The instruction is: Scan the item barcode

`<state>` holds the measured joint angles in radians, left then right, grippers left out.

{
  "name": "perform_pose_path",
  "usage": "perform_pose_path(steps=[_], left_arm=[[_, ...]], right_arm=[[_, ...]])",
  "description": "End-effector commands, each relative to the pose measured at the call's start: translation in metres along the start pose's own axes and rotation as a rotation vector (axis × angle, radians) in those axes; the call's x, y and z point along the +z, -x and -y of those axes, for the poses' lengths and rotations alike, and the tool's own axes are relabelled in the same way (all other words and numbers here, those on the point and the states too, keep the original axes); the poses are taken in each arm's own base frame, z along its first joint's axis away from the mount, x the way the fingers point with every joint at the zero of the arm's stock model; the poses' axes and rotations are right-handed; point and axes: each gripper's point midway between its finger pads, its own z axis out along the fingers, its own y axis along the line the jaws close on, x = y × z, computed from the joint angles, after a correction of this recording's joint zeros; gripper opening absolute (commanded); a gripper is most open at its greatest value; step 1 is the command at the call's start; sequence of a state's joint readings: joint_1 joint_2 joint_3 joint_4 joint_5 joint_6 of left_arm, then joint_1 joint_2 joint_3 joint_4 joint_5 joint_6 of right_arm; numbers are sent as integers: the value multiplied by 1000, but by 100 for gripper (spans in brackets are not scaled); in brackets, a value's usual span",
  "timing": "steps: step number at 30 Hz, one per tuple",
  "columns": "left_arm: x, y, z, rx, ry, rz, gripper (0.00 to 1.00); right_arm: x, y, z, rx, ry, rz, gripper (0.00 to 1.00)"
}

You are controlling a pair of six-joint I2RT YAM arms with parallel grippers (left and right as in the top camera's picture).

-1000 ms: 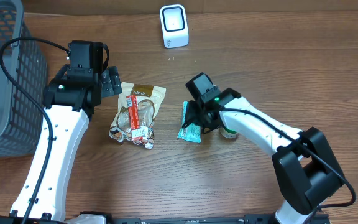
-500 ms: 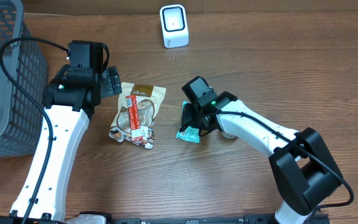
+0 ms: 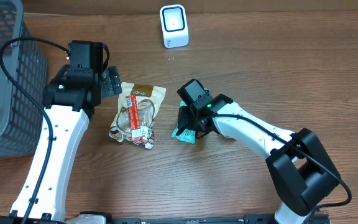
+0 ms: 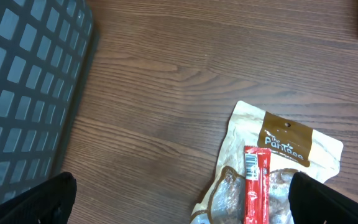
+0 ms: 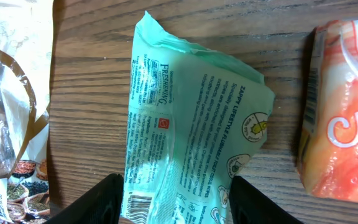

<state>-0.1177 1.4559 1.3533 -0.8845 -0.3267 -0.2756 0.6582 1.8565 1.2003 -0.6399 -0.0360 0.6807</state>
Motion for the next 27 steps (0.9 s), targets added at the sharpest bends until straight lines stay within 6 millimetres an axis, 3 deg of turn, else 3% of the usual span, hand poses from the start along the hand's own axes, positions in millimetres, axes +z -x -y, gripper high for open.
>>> perform_pose_path(steps=[1,6,10,17,27], left_arm=[[-5,7,-2,-9,7,24,100],[-5,7,-2,-9,7,24,100],[-5,8,-2,-9,7,25,100],[-5,8,-2,-9,7,25,100],[-5,8,-2,-9,6,25,100]], right_arm=[[0,2,6,7,-21,3,57],[-26,23,9,43,-28,17,60],[-27,29,13,60,-29,25,60],[-15,16,26,68,-64,-5,60],[5,-16,21,128,-38,-51,59]])
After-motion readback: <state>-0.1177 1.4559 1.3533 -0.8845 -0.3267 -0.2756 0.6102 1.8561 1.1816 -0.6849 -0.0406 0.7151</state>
